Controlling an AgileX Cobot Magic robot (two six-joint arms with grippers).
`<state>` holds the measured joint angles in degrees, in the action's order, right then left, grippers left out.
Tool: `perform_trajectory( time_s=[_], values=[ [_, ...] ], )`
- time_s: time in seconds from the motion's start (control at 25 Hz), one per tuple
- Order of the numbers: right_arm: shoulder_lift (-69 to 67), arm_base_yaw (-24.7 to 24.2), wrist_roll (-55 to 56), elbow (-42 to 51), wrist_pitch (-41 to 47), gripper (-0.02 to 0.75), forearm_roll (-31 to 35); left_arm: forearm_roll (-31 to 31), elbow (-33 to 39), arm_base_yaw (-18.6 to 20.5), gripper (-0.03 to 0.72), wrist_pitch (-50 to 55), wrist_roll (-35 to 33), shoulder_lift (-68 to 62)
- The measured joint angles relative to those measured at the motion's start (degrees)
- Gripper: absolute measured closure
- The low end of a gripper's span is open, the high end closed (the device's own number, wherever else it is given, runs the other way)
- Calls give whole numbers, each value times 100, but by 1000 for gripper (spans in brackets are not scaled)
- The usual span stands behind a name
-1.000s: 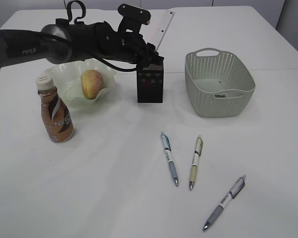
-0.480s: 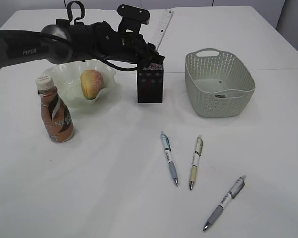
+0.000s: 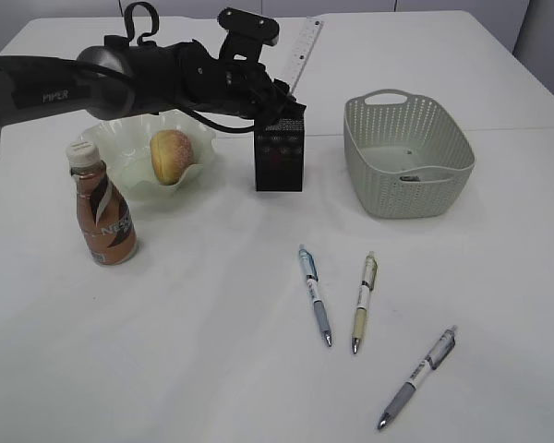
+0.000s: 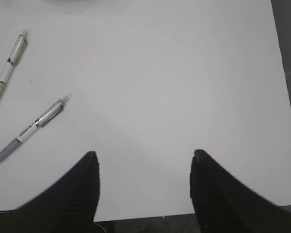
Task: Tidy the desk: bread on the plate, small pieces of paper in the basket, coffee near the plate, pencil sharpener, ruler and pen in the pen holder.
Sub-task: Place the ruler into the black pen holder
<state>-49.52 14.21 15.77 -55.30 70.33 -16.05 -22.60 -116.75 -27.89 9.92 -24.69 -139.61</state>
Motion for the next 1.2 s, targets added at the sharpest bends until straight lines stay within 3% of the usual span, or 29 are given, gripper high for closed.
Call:
perform_trajectory(
  time_s=[0.64,0.96,1.2],
  values=[
    [0,0,0,0,0,271,0,152,0,0,398,-21,-15,0],
    [0,0,0,0,0,271,0,152,0,0,330,-185,-20,-57],
    [0,0,0,0,0,271,0,152,0,0,326,-195,-20,-94]
  ],
)
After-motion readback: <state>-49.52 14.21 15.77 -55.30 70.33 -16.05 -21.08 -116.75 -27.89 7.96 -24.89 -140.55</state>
